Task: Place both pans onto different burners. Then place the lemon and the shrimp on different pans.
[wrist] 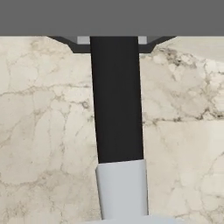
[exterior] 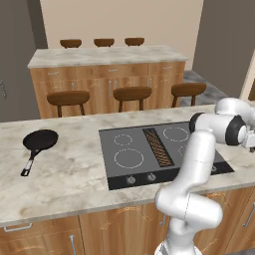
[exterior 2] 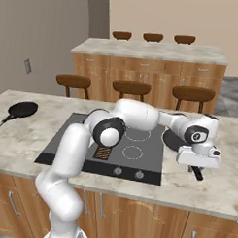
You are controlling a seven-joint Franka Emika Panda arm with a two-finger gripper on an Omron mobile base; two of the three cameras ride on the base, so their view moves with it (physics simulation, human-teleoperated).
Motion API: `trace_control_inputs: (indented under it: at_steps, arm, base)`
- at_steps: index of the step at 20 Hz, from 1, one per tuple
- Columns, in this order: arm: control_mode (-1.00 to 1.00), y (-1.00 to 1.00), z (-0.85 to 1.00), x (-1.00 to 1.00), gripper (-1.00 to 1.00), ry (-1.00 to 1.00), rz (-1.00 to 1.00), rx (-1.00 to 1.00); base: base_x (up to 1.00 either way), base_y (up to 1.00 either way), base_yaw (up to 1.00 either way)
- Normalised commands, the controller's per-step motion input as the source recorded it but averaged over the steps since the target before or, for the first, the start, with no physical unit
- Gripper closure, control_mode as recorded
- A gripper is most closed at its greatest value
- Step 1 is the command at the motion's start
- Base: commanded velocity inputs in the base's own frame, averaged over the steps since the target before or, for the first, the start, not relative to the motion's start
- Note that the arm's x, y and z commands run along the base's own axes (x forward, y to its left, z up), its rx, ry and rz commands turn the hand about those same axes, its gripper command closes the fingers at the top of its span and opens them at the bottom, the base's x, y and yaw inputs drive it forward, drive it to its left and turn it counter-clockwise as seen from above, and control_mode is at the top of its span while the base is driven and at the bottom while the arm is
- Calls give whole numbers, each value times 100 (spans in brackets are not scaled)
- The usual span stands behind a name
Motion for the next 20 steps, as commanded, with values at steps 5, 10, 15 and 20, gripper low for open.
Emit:
trace_control_inputs:
  at_steps: [5, 10, 15, 20]
  arm:
    - [-100, 62, 2, 0, 100, 4, 19, 0]
    - [-100, 50, 0, -19, 100, 0, 9, 0]
    - [-100, 48, 0, -7, 100, 0, 8, 0]
    - [-100, 56, 0, 0, 100, 2, 13, 0]
  base:
    - [0, 0, 0]
    - [0, 0, 0]
    - [0, 0, 0]
    - [0, 0, 0]
